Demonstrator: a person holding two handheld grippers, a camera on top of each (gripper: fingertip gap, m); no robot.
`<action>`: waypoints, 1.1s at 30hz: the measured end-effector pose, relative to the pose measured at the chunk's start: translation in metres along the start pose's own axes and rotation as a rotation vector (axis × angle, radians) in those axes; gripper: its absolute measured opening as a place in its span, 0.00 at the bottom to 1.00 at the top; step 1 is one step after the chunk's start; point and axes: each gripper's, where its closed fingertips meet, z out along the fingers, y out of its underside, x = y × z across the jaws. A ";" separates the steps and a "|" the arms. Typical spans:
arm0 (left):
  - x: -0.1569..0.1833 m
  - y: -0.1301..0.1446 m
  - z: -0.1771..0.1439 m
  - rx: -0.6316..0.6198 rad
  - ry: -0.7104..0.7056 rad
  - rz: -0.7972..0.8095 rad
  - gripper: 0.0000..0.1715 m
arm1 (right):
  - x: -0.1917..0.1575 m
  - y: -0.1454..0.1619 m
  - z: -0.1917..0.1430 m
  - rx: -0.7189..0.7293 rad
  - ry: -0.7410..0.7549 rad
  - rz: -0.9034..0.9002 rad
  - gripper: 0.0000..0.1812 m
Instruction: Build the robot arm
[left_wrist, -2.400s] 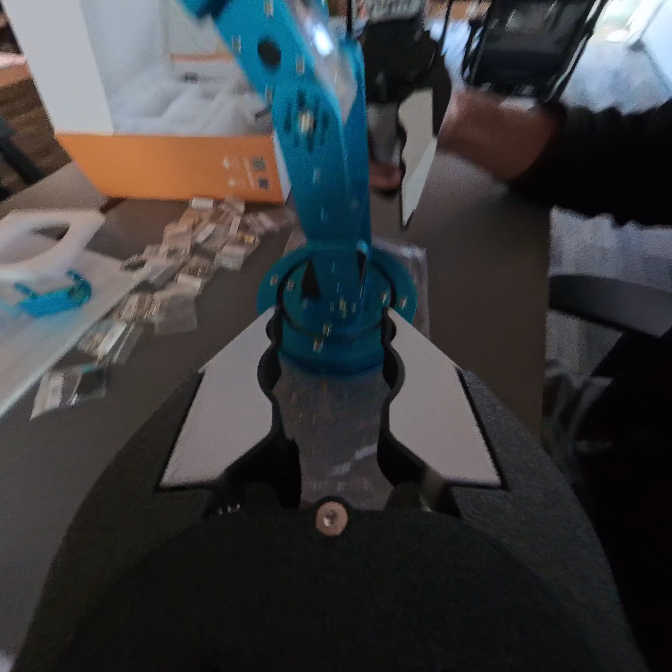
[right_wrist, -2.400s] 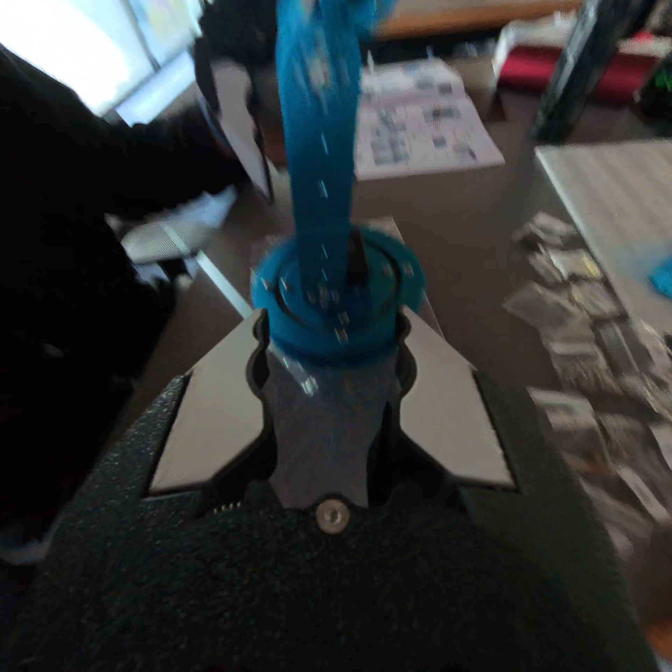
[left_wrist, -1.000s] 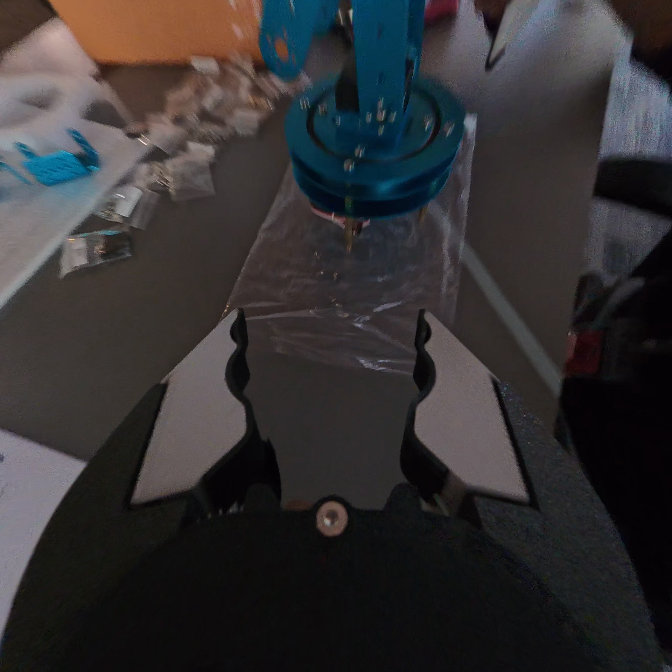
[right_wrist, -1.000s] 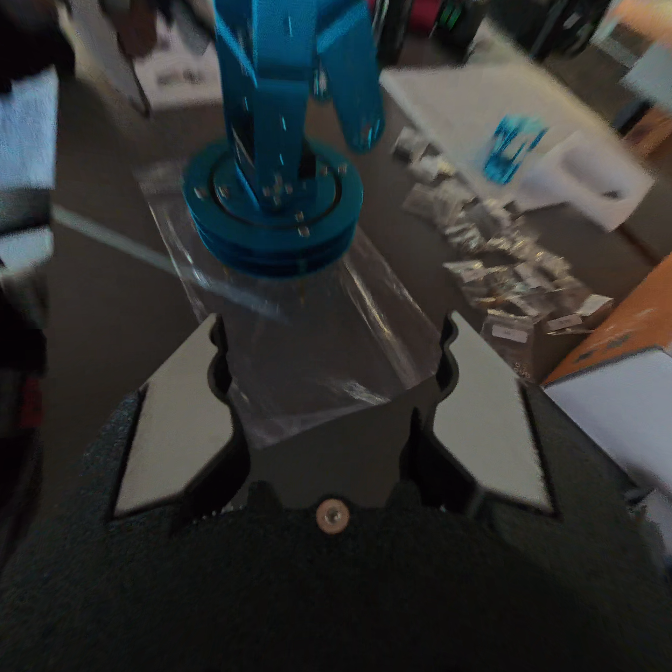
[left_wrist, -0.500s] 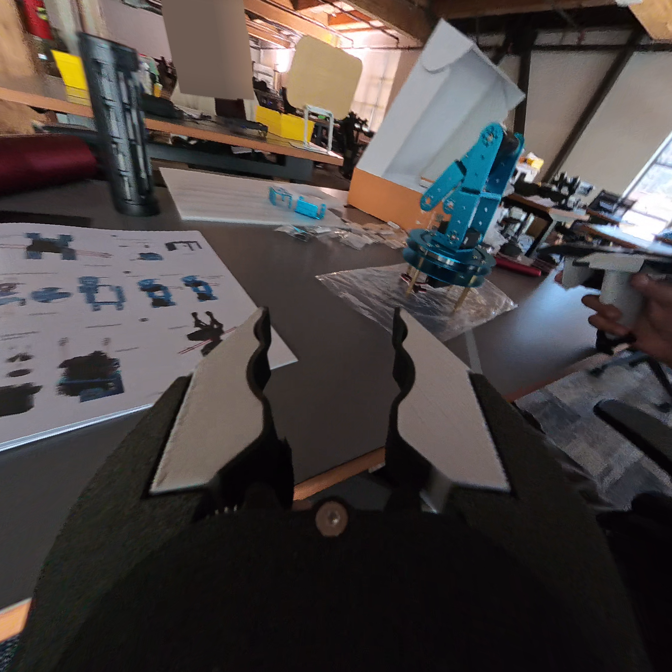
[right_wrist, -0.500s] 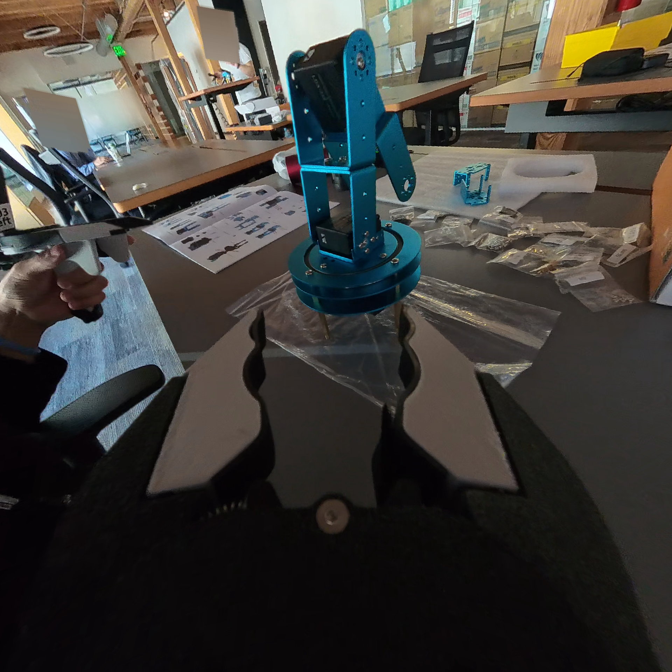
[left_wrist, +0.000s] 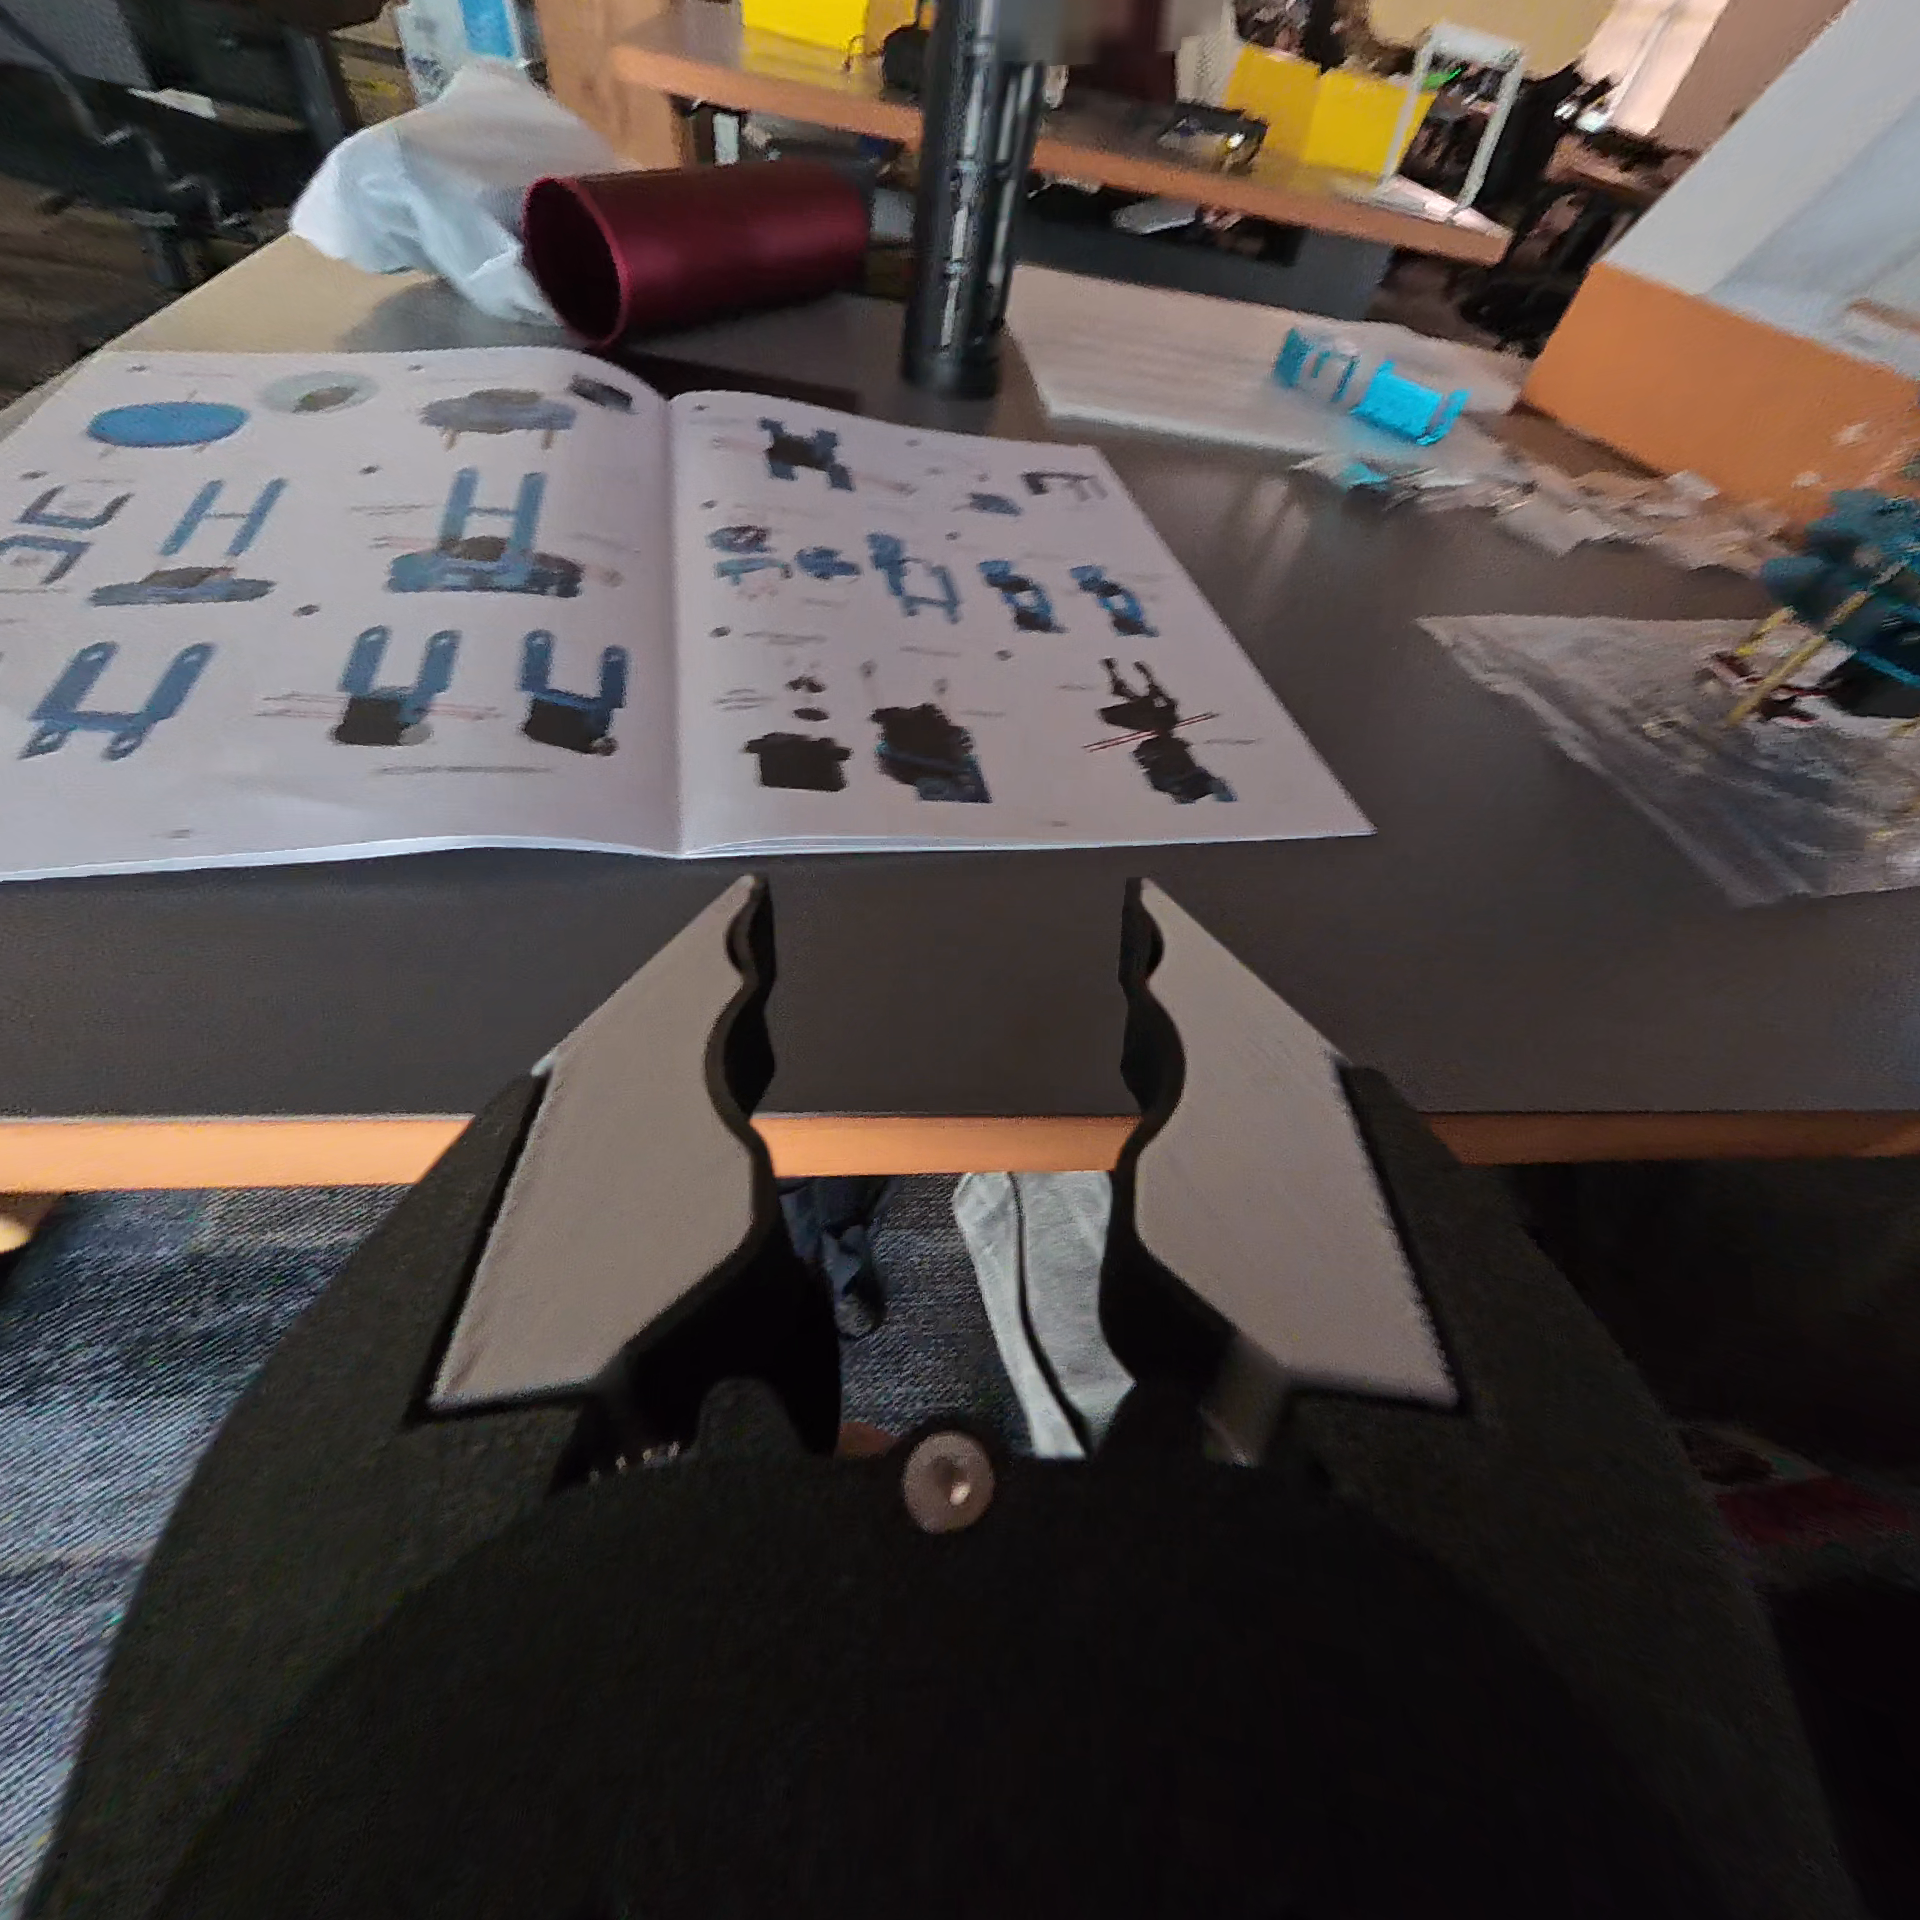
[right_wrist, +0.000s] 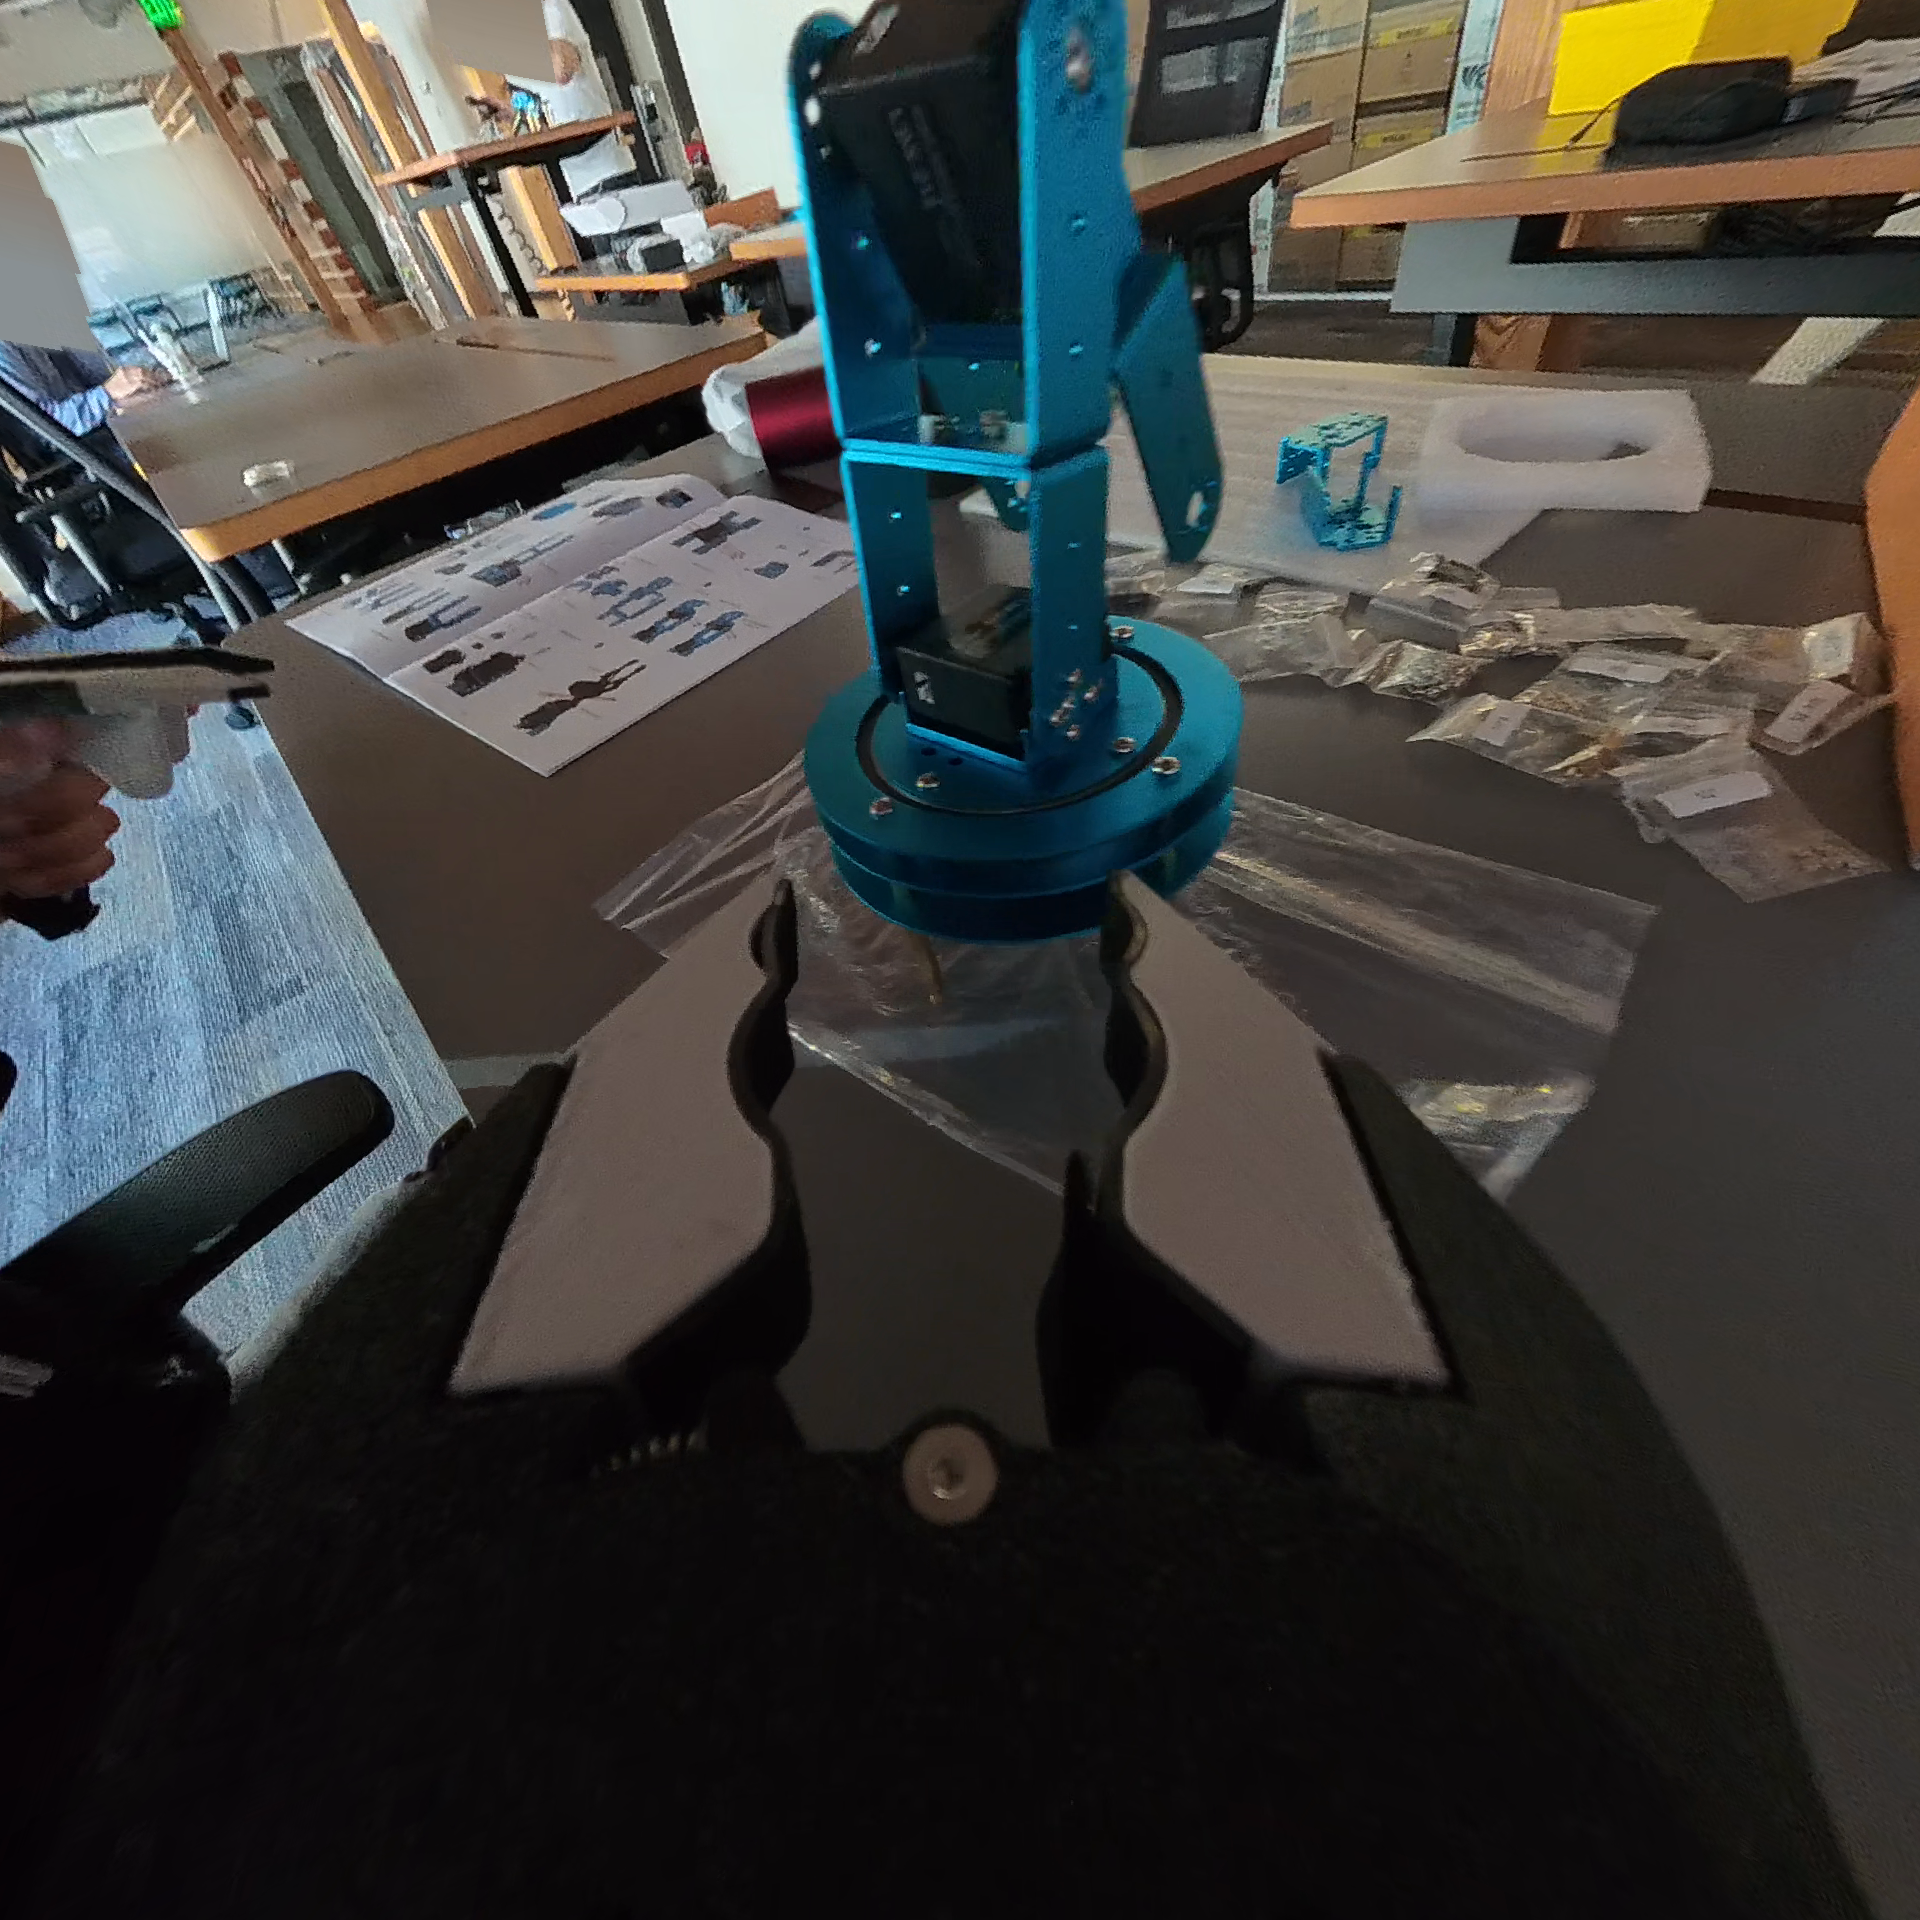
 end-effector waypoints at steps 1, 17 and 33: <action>-0.007 0.000 0.000 -0.009 -0.020 0.006 0.38 | -0.005 0.001 0.004 -0.010 -0.004 -0.004 0.32; -0.039 -0.025 0.038 -0.083 -0.013 0.135 0.38 | -0.016 0.017 0.032 -0.008 0.024 0.089 0.24; -0.044 -0.029 0.039 -0.118 -0.058 0.120 0.38 | -0.036 0.014 0.026 0.043 -0.131 0.054 0.26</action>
